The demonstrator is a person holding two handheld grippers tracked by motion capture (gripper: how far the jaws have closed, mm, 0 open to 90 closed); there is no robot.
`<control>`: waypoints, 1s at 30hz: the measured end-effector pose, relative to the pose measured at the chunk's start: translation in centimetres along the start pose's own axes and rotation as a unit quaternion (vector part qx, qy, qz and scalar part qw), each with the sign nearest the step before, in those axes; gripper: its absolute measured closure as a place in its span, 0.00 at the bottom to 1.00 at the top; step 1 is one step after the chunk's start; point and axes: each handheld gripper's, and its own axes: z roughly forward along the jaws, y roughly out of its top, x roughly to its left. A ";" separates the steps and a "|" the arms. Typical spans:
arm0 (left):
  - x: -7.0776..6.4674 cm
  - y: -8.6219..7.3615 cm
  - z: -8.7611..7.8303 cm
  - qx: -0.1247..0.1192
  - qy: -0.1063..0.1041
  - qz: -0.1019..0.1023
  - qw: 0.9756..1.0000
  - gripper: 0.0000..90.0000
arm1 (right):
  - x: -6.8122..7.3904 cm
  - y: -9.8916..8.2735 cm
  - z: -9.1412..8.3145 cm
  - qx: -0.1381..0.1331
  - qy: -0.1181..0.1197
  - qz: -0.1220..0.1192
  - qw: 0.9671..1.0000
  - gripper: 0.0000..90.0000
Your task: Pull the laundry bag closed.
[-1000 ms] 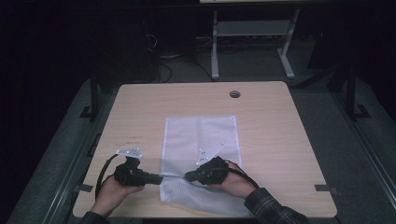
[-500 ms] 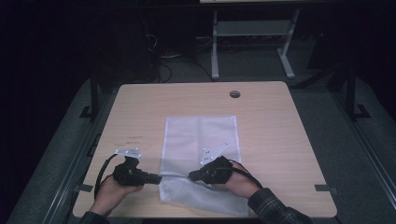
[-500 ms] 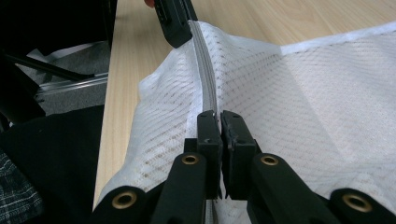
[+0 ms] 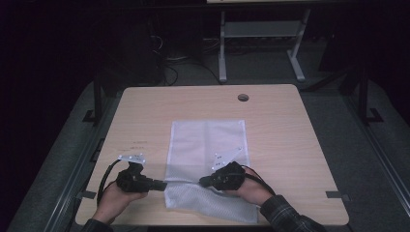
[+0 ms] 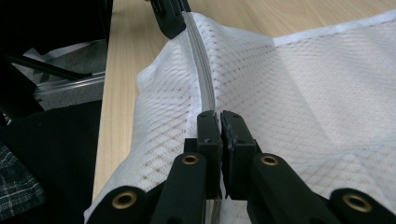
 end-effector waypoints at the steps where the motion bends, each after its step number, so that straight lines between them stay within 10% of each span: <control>1: 0.0 0.0 0.0 0.000 0.000 0.000 1.000 0.96 | 0.0 0.0 -0.1 0.000 0.000 0.000 1.000 0.96; 30: 0.2 -0.2 -0.4 0.000 0.004 -0.006 1.000 0.96 | -0.3 -1.7 -2.3 0.007 -0.019 0.016 1.000 0.96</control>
